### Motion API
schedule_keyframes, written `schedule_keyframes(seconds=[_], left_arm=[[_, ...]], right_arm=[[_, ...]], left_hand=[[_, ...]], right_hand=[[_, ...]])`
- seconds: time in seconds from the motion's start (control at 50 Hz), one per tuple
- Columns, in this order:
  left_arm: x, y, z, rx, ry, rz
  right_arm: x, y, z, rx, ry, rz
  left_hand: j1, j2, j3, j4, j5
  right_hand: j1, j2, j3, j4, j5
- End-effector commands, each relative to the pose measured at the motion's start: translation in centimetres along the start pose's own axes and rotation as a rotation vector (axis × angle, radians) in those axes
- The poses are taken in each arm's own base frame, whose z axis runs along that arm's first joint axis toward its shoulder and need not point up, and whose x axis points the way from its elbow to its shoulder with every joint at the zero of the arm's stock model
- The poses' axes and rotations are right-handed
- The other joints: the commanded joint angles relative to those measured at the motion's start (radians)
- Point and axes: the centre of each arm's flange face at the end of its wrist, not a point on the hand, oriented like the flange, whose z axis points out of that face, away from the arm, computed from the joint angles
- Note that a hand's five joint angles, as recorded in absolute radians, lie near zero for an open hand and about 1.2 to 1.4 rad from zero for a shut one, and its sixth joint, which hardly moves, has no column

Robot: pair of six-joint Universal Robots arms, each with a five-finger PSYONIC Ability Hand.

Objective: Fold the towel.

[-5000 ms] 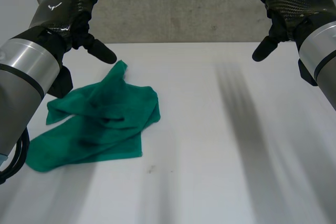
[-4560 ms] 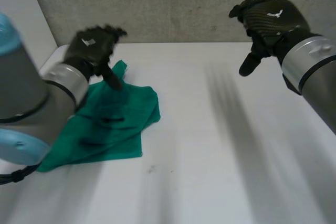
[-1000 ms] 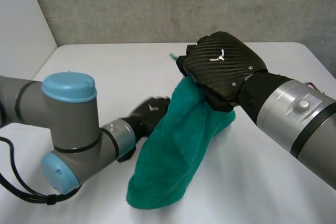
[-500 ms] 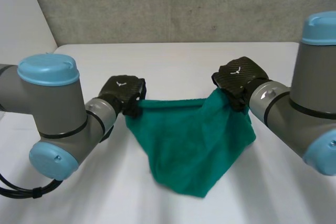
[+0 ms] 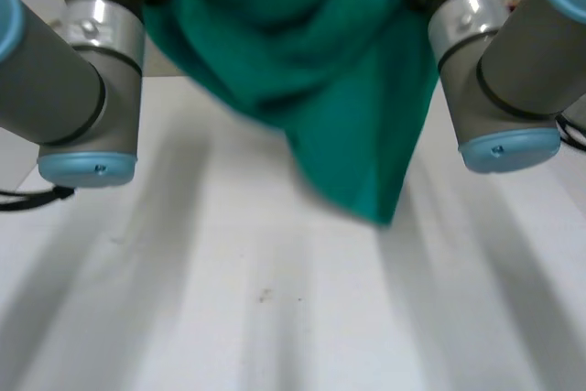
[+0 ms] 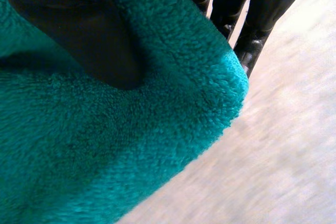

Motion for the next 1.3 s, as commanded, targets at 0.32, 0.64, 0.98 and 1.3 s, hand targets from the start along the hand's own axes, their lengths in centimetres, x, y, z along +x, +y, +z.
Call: schedule_keyframes(seconds=[0.32, 0.64, 0.98, 1.3], left_arm=[[1.3, 13.2, -14.9, -0.59, 0.24, 0.09], [-3.9, 15.1, -16.7, -0.824, 0.154, 0.166], [-0.2, 11.9, -17.3, -0.7, 0.364, 0.364], [9.6, 7.0, -19.4, -0.566, 0.439, 0.191]], right_arm=[[-10.0, 13.0, -14.3, -0.653, -0.595, 0.0], [-9.1, 12.1, -16.1, -0.691, -0.598, 0.056], [-10.1, 9.8, -17.9, -0.653, -0.672, 0.123], [-10.0, 10.0, -18.0, -0.665, -0.668, 0.122]], left_hand=[[0.25, 0.2, 0.209, 0.202, 0.26], [0.25, 0.2, 0.209, 0.202, 0.26], [-0.93, -0.98, -0.971, -0.978, -0.92], [-0.821, -0.871, -0.862, -0.869, -0.811]], right_hand=[[0.41, 0.215, 0.21, 0.203, 0.25], [0.41, 0.215, 0.21, 0.203, 0.25], [0.41, 0.215, 0.21, 0.203, 0.25], [0.41, 0.215, 0.21, 0.203, 0.25]])
